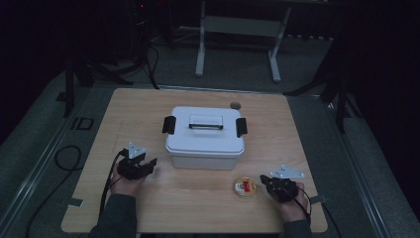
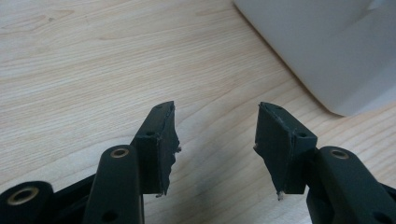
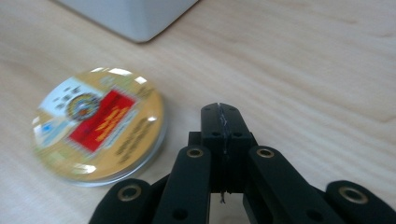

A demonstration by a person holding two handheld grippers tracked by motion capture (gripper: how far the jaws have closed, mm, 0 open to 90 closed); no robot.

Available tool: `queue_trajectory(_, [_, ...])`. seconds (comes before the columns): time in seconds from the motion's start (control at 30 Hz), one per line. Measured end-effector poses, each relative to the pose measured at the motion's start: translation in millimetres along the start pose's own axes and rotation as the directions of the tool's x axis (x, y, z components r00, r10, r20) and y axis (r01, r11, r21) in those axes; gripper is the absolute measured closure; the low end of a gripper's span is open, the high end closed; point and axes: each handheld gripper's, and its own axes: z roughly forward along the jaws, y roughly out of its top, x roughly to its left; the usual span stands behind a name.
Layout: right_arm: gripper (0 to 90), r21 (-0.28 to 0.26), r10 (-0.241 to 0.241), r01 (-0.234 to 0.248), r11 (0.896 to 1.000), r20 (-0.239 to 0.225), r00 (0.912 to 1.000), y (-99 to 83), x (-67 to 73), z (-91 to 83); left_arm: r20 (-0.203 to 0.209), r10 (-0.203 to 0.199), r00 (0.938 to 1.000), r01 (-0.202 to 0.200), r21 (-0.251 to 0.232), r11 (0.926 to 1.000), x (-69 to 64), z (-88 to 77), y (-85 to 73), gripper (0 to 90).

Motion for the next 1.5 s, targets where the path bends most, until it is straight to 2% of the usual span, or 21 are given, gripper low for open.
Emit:
queue_trajectory(0.2, [89.9, 0.023, -0.032, 0.032, 0.999, -0.018, 0.9993, -4.4, 14.4, -2.0, 0.010, 0.018, 0.9998, -0.018, 0.002, 0.9998, -4.4, -3.3, 0.1, 48.4])
queue_trajectory(0.43, [89.9, 0.030, -0.050, 0.050, 0.998, -0.027, 0.9984, -5.1, 22.3, 0.3, 0.017, 0.035, 0.9992, -0.035, 0.000, 0.9994, -8.4, -5.3, 0.7, 47.9])
queue_trajectory(0.6, [89.9, 0.027, -0.055, 0.056, 0.998, -0.032, 0.9979, -3.1, 25.9, 2.7, 0.025, 0.035, 0.9991, -0.035, -0.004, 0.9994, -9.9, -6.0, 1.1, 48.0])
queue_trajectory(0.83, [89.9, 0.026, -0.082, 0.083, 0.996, -0.060, 0.9949, 1.4, 37.8, 7.0, 0.044, 0.032, 0.9985, -0.032, -0.002, 0.9995, -11.4, -8.1, 1.5, 50.5])
queue_trajectory(1.03, [89.8, 0.033, -0.093, 0.096, 0.995, -0.080, 0.9925, 0.6, 41.1, 5.7, 0.050, 0.038, 0.9980, -0.038, 0.001, 0.9993, -13.8, -9.3, 1.4, 51.4])
queue_trajectory(1.2, [89.9, 0.025, -0.102, 0.104, 0.994, -0.089, 0.9908, 2.4, 46.1, 6.1, 0.067, 0.048, 0.9966, -0.048, -0.002, 0.9989, -17.9, -11.4, 1.4, 51.9])
queue_trajectory(1.5, [89.9, 0.024, -0.136, 0.140, 0.990, -0.127, 0.9826, 5.0, 58.6, 10.0, 0.110, 0.063, 0.9920, -0.062, -0.020, 0.9979, -27.3, -16.3, 1.5, 54.2])
